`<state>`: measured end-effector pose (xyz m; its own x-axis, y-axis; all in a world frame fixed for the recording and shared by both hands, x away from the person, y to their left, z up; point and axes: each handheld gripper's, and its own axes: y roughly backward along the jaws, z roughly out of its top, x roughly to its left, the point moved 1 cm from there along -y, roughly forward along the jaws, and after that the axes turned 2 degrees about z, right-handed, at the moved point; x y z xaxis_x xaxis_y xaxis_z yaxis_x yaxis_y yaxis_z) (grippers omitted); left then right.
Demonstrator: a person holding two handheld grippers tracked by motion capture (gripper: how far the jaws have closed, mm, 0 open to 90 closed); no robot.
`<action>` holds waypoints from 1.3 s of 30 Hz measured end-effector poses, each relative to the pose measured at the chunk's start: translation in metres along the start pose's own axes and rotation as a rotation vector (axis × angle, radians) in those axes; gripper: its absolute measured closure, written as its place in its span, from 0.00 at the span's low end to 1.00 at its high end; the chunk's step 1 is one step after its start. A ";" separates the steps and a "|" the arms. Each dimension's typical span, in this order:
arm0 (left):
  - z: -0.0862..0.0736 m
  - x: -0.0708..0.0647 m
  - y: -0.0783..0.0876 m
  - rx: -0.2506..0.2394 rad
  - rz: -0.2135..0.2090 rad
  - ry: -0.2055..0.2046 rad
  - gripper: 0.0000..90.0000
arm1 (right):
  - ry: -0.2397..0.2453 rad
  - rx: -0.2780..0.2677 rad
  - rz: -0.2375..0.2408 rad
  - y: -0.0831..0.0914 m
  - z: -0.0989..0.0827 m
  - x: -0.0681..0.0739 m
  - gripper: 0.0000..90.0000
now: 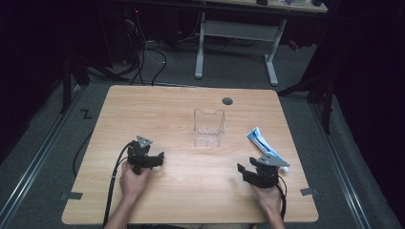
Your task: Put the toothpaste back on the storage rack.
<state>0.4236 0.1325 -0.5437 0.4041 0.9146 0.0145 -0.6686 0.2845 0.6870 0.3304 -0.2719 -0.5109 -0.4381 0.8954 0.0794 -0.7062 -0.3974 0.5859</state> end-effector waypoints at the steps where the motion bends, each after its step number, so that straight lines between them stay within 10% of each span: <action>1: 0.000 0.000 0.000 0.000 0.000 0.000 0.17 | -0.013 -0.013 -0.008 0.006 -0.002 -0.005 0.45; 24: 0.000 0.000 0.000 0.000 -0.001 0.000 0.17 | -0.029 -0.072 -0.109 0.035 0.009 -0.040 0.54; 39: 0.000 0.000 0.000 0.002 -0.003 -0.002 0.17 | -0.045 0.023 -0.185 0.018 0.027 -0.071 0.54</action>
<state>0.4233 0.1329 -0.5436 0.4074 0.9131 0.0137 -0.6664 0.2870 0.6882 0.3644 -0.3375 -0.4841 -0.2757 0.9612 0.0043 -0.7594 -0.2205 0.6121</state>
